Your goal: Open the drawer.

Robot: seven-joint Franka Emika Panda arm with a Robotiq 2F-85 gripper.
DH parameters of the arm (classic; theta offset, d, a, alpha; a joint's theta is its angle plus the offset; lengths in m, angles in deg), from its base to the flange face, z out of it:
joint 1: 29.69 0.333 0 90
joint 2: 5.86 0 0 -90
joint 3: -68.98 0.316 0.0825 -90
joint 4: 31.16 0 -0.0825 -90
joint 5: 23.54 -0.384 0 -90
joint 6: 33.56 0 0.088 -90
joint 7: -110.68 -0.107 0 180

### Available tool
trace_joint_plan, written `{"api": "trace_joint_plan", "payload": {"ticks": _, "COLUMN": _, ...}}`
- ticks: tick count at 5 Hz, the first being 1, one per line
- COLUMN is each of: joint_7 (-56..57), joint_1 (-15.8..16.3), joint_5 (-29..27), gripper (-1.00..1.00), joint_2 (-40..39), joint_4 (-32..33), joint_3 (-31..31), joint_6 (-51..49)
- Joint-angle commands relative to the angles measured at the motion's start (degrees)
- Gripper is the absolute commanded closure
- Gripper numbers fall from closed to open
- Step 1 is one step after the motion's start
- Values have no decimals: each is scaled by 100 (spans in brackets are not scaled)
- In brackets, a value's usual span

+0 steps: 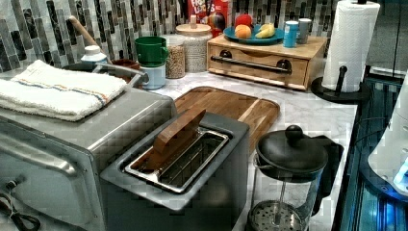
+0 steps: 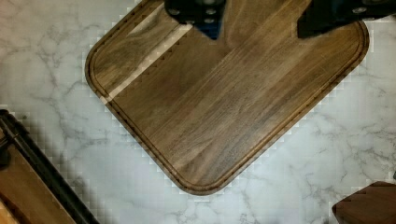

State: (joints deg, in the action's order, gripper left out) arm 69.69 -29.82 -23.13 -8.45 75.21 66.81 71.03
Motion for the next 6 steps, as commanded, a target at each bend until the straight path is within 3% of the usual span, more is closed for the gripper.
{"api": "trace_joint_plan", "payload": {"ticks": 1, "joint_7": 10, "joint_1": -5, "joint_5": 1, "gripper": -100, "joint_2": -14, "joint_4": 3, "joint_3": 6, "joint_6": 5}}
{"api": "trace_joint_plan", "payload": {"ticks": 3, "joint_7": 556, "joint_1": 44, "joint_5": 75, "gripper": -100, "joint_2": 193, "joint_4": 285, "joint_3": 30, "joint_6": 406}}
{"api": "trace_joint_plan", "payload": {"ticks": 4, "joint_7": 1200, "joint_1": 21, "joint_5": -132, "gripper": -100, "joint_2": -10, "joint_4": -6, "joint_3": 45, "joint_6": -85}}
{"api": "trace_joint_plan", "payload": {"ticks": 6, "joint_7": 2132, "joint_1": 53, "joint_5": 91, "gripper": -100, "joint_2": 130, "joint_4": 187, "joint_3": 172, "joint_6": 63}}
